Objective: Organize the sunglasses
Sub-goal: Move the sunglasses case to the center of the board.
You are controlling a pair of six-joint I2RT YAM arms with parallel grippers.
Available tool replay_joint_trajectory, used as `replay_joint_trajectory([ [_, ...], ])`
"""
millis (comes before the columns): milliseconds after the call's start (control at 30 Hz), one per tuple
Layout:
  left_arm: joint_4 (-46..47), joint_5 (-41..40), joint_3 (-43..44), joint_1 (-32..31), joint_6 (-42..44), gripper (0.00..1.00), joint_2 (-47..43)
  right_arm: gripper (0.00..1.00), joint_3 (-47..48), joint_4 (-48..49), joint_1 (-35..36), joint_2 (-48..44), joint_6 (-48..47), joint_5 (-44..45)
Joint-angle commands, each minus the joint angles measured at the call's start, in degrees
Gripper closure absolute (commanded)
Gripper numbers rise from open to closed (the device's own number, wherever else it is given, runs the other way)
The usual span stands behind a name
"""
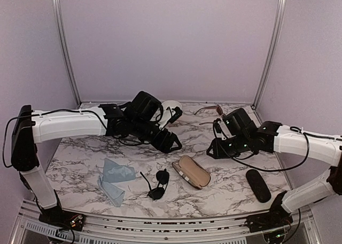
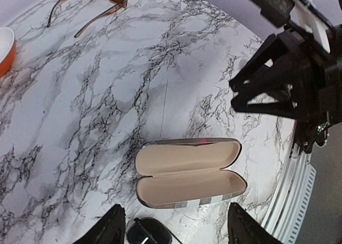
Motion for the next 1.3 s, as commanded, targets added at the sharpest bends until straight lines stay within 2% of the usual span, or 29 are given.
replay_joint_trajectory([
  [0,-2.9,-2.2,1.3,-2.6,-6.3,0.37,3.9,0.59,1.2,-11.3,-4.1,-5.1,2.3,16.3],
  [133,-5.6,-4.4,2.3,-3.4,-14.5,0.42,6.9,0.32,-2.3,-14.7,-5.0,-10.5,6.6,21.3],
  [200,-5.6,-4.3,1.7,-3.8,-17.6,0.42,7.9,0.25,-4.1,-15.7,-5.2,-12.9,9.1,22.8],
  [367,-5.4,-3.9,2.7,-4.3,-21.5,0.45,11.1,0.23,-7.4,-16.2,-5.3,-17.4,12.0,23.7],
  [633,-4.2,-5.4,3.1,-4.3,-26.5,0.53,14.6,0.23,-8.7,-16.1,-5.3,-19.1,12.2,22.5],
  [1000,-2.4,-7.7,4.7,-3.9,-26.0,0.7,18.5,0.22,-9.4,-20.8,-5.4,-18.7,16.6,26.4],
  [1233,1.3,-5.6,3.5,-3.6,-25.4,0.79,19.0,0.22,-11.7,-23.1,-5.4,-21.1,19.7,26.2],
  [1267,2.0,-5.3,3.4,-3.6,-25.3,0.8,19.1,0.09,-12.2,-23.2,-5.4,-21.1,20.1,26.0],
])
